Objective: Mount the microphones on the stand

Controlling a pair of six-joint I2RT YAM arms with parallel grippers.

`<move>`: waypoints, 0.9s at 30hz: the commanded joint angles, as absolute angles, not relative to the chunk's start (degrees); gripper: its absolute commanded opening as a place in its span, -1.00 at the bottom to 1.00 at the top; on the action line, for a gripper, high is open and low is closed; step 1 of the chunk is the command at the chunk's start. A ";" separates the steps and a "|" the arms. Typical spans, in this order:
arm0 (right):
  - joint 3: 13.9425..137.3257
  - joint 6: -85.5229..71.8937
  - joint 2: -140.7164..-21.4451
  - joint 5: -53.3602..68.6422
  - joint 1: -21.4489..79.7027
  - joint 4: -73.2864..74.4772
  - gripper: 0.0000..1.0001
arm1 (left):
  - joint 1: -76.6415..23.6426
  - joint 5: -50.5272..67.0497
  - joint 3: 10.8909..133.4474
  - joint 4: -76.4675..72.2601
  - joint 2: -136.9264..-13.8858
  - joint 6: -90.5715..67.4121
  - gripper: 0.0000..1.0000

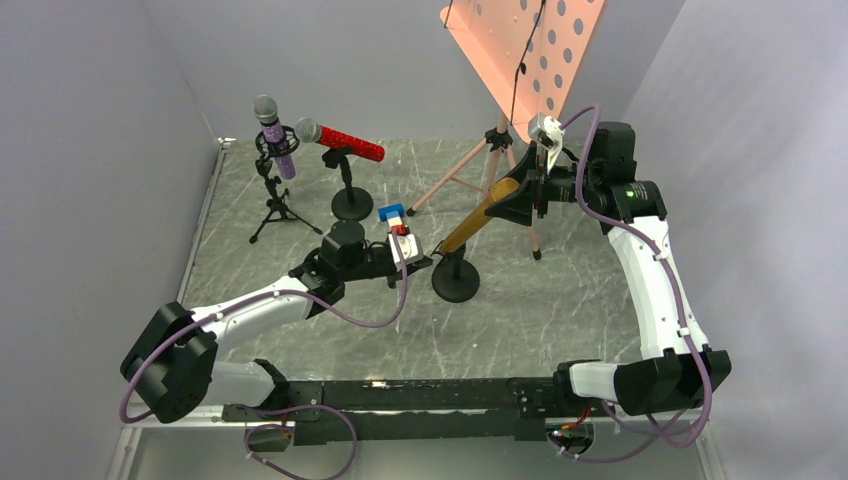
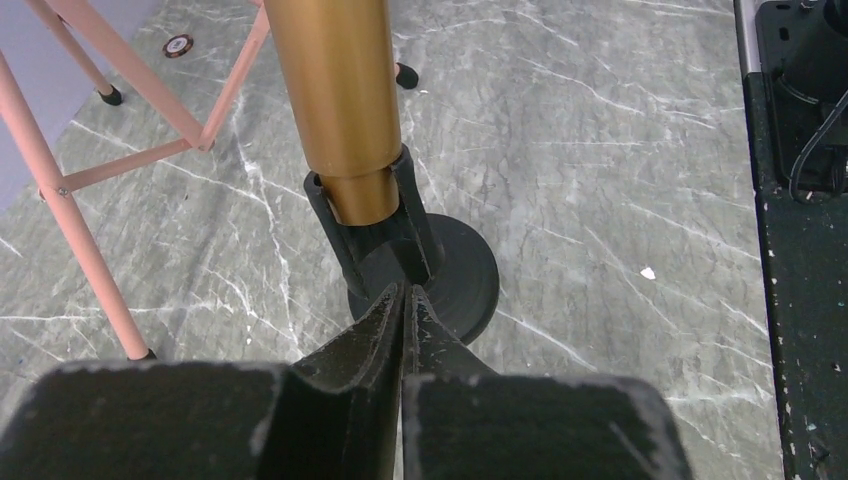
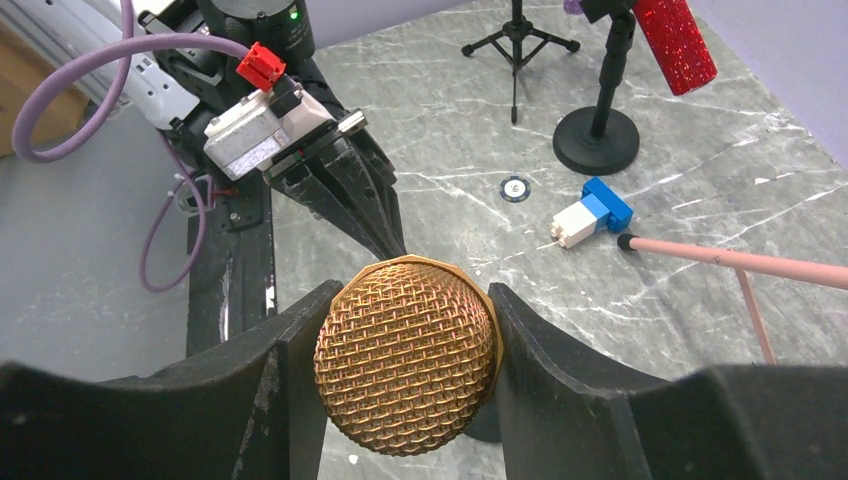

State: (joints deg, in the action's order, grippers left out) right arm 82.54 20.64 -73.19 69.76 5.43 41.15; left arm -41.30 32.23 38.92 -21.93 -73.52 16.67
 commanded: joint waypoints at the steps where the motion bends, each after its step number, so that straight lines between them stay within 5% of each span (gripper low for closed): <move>1: 83.50 21.52 -74.52 68.44 5.19 42.31 -0.75 | -41.08 32.52 41.48 -25.06 -73.37 15.88 -0.84; 27: 83.41 21.51 -74.71 68.86 5.26 42.36 -0.75 | -45.40 21.06 40.47 -30.99 -76.14 13.94 -0.71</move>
State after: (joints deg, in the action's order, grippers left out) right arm 82.56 21.10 -73.49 70.59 5.43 41.12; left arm -45.17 23.81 40.10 -26.94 -77.03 14.66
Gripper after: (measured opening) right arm 0.558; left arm 0.142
